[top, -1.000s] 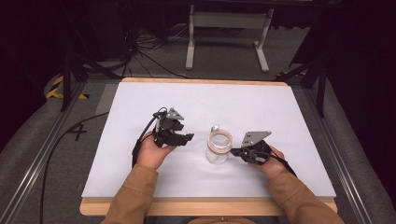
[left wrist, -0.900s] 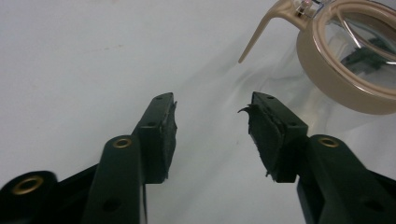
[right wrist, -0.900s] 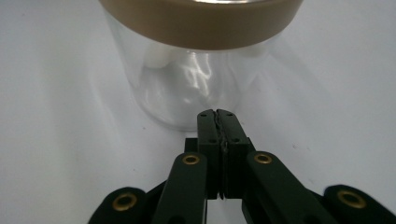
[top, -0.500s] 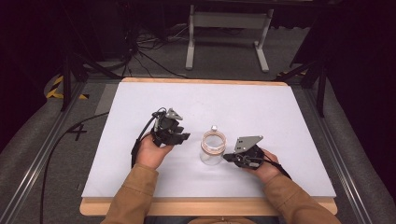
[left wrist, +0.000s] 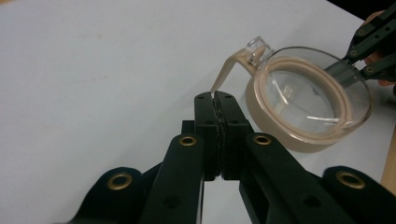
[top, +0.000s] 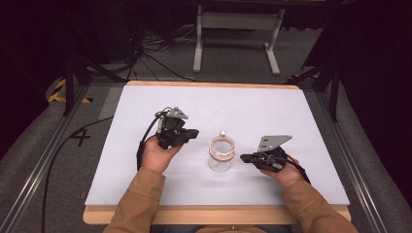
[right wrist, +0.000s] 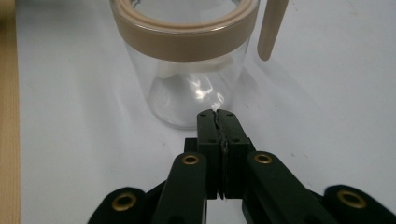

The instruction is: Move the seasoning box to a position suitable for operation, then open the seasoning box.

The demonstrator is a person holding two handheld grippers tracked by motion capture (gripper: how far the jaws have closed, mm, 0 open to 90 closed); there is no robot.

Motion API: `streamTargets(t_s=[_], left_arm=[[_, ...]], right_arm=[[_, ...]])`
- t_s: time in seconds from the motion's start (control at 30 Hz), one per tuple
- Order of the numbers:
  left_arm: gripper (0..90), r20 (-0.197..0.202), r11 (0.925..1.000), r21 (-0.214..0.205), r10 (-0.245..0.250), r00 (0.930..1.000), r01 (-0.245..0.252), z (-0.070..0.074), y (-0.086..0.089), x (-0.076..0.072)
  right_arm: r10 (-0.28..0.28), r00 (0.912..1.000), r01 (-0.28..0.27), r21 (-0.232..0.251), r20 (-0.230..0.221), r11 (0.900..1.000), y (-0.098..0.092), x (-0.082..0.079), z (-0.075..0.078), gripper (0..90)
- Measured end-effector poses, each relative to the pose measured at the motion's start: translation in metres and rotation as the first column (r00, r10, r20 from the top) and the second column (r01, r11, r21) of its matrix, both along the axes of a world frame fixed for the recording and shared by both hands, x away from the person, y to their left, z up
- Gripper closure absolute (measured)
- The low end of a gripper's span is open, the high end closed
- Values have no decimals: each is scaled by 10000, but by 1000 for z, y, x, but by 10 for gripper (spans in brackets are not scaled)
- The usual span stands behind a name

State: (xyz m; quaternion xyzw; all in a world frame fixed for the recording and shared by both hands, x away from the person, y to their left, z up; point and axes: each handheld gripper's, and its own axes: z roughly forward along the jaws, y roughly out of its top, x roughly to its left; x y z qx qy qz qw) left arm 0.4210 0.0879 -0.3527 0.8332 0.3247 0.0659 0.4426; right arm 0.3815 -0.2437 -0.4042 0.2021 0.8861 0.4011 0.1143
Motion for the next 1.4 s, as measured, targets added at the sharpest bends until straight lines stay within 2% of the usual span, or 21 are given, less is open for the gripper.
streamTargets(t_s=[0.07, 0.23, 0.3, 0.33, 0.47, 0.53, 0.57, 0.6, 0.7, 0.83, 0.9, 0.93, 0.97, 1.07, 1.1, 1.27, 1.33, 1.4], left_arm=[[894, 279, 9998, 58, -173, 9995, 171, 3, -2, -1], [893, 808, 9975, -500, -454, 9957, 495, 9, -6, -2], [842, 935, 9966, -613, -497, 9944, 555, 10, -7, -1], [830, 1251, 9940, -891, -514, 9908, 628, 10, -8, 1], [851, 1294, 9937, -886, -562, 9900, 680, 10, -14, 4], [862, 1498, 9932, -794, -730, 9860, 856, 8, -21, 8], [862, 1530, 9924, -877, -720, 9856, 861, 7, -23, 10], [861, 1530, 9924, -877, -720, 9856, 861, 7, -23, 10], [860, 1424, 9833, -1499, -816, 9864, 1030, 4, -27, 17], [863, 1051, 9857, -1225, -1033, 9891, 1160, -5, -38, 26], [863, 947, 9834, -1250, -1202, 9882, 1316, -8, -43, 29], [861, 942, 9791, -1409, -1344, 9864, 1468, -9, -47, 30], [854, 839, 9795, -1289, -1445, 9859, 1545, -9, -49, 30], [849, 838, 9768, -1337, -1570, 9840, 1672, -10, -55, 31], [850, 855, 9765, -1198, -1697, 9818, 1792, -10, -55, 32], [850, 622, 9764, -1061, -1820, 9813, 1879, -13, -60, 36], [850, 383, 9787, -993, -1765, 9835, 1795, -15, -61, 38], [845, 323, 9794, -987, -1735, 9843, 1759, -16, -62, 38]], right_arm=[[-92, 10000, 92, 187, -26, 9998, -4, -1, 1, 890], [-175, 9996, 191, 738, -215, 9971, -14, -2, 5, 890], [-180, 9994, 205, 898, -285, 9958, -17, -3, 6, 890], [-173, 9994, 201, 970, -288, 9951, -18, -3, 5, 890], [-261, 9991, 291, 892, -341, 9956, -21, -5, 3, 891], [-397, 9983, 433, 867, -422, 9953, -24, -6, 1, 890], [-440, 9981, 477, 873, -442, 9950, -25, -7, 0, 891], [-440, 9981, 477, 873, -442, 9950, -25, -7, 0, 891], [-523, 9977, 558, 857, -423, 9948, -28, -11, 0, 890], [-580, 9971, 617, 792, -483, 9950, -28, -15, -3, 890], [-576, 9970, 613, 732, -522, 9954, -27, -17, -6, 890], [-541, 9972, 576, 681, -524, 9960, -26, -17, -8, 890], [-521, 9969, 557, 622, -582, 9965, -24, -18, -10, 891], [-406, 9975, 439, 555, -579, 9975, -21, -21, -13, 891], [-403, 9973, 437, 547, -614, 9975, -20, -22, -14, 890], [-275, 9978, 308, 550, -595, 9980, -16, -25, -14, 891], [-253, 9979, 290, 618, -596, 9977, -15, -26, -13, 891], [-198, 9983, 231, 613, -544, 9979, -14, -26, -13, 891]])
